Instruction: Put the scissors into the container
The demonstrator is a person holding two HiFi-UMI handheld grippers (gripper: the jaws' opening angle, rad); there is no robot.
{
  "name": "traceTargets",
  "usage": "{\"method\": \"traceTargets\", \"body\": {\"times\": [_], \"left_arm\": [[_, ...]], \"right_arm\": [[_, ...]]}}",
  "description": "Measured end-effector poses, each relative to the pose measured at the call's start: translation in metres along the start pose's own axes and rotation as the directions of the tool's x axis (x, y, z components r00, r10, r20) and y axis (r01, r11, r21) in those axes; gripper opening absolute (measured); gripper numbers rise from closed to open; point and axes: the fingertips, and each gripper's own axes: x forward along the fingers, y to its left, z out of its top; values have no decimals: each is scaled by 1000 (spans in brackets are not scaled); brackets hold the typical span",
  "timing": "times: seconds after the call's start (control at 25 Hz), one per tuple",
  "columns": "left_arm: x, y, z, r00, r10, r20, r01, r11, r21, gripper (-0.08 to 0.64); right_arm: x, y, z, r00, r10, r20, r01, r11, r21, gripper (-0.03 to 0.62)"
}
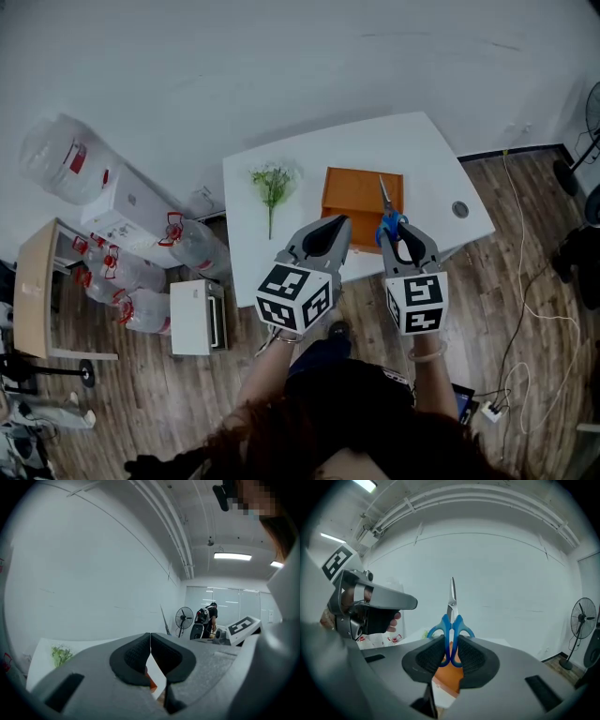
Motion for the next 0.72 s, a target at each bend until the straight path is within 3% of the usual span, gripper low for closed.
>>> {"method": "traceTargets", "body": {"times": [0.48,0.72], "left_arm": [[37,55,-1,998,-60,-24,59,998,-19,17],[52,73,-5,998,-51,-38,50,998,-43,17]], "right_arm": [[67,6,-17,992,-14,-126,3,996,-88,77],[95,1,-37,976,8,-216,-60,970,-236,77]]}}
